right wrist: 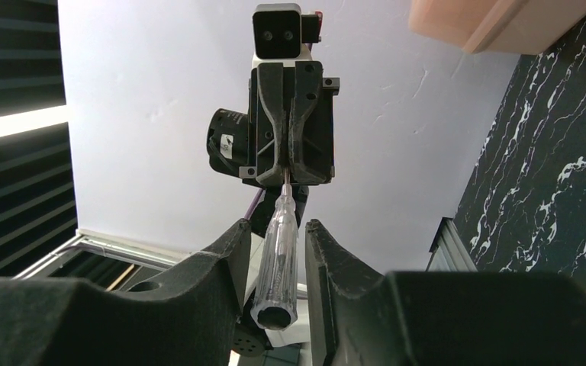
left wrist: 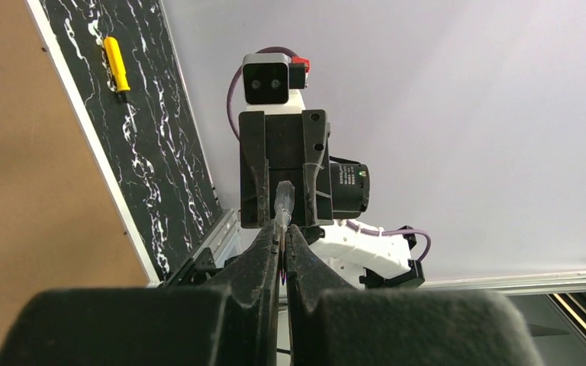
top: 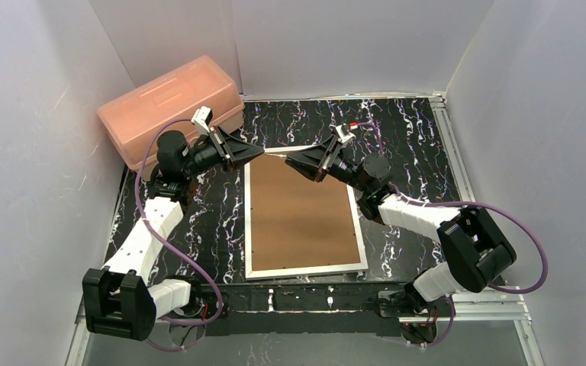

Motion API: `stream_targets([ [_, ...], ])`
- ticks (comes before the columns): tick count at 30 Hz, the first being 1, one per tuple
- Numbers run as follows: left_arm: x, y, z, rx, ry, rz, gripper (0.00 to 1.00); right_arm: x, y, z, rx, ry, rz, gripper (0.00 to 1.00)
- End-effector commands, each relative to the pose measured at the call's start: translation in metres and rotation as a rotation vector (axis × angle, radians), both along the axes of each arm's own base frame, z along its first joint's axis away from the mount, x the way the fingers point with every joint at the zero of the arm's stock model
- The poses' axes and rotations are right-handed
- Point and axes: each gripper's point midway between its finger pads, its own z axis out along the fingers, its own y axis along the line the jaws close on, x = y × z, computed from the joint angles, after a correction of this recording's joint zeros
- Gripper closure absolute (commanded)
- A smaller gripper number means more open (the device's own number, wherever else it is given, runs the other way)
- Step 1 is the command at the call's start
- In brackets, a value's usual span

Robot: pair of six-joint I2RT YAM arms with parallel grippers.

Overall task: Take the photo out of the frame
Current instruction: Pick up the screwdriver from the center of the board.

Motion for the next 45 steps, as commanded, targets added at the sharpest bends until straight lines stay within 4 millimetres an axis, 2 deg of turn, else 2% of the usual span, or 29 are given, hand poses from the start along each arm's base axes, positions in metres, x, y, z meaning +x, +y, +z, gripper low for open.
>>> stream_targets([
  [1, -0.014, 0.001, 0.008, 0.002, -0.064, -0.025, 1.00, 0.001, 0.001, 0.015, 0.012, -0.047, -0.008, 0.61],
  [6, -0.016, 0.000, 0.008, 0.002, -0.060, -0.042, 1.00, 0.001, 0.000, 0.013, -0.008, -0.054, -0.023, 0.52],
  [10, -0.016, 0.000, 0.004, 0.002, -0.047, -0.053, 1.00, 0.001, 0.001, 0.011, -0.027, -0.059, -0.022, 0.59],
  [16, -0.017, -0.001, 0.002, 0.002, -0.039, -0.061, 1.00, 0.001, 0.002, 0.009, -0.033, -0.059, -0.013, 0.59],
  [22, -0.016, -0.001, -0.002, 0.003, -0.028, -0.065, 1.00, -0.001, 0.003, 0.011, -0.032, -0.068, 0.001, 0.79],
  [26, -0.015, -0.001, -0.005, 0.006, -0.020, -0.064, 1.00, -0.001, 0.005, 0.009, -0.043, -0.060, 0.012, 0.98],
  [27, -0.015, -0.001, -0.005, 0.007, -0.024, -0.064, 1.00, -0.001, 0.006, 0.008, -0.051, -0.060, 0.013, 0.99],
  [30, -0.015, -0.001, -0.003, 0.012, -0.040, -0.064, 0.76, 0.002, 0.003, 0.002, -0.079, -0.063, 0.003, 0.99],
  [34, -0.017, 0.002, -0.007, 0.035, -0.058, -0.061, 0.51, 0.009, -0.008, -0.015, -0.181, -0.082, -0.033, 0.99],
  [39, -0.022, 0.015, -0.040, 0.187, -0.013, -0.017, 0.30, 0.021, -0.027, -0.044, -0.422, -0.128, -0.093, 0.99],
  [41, -0.025, 0.028, -0.060, 0.330, 0.023, 0.030, 0.22, 0.021, -0.034, -0.059, -0.537, -0.144, -0.099, 0.97],
  [45, -0.032, 0.057, -0.083, 0.567, 0.057, 0.128, 0.02, 0.017, -0.041, -0.080, -0.655, -0.170, -0.064, 0.96],
])
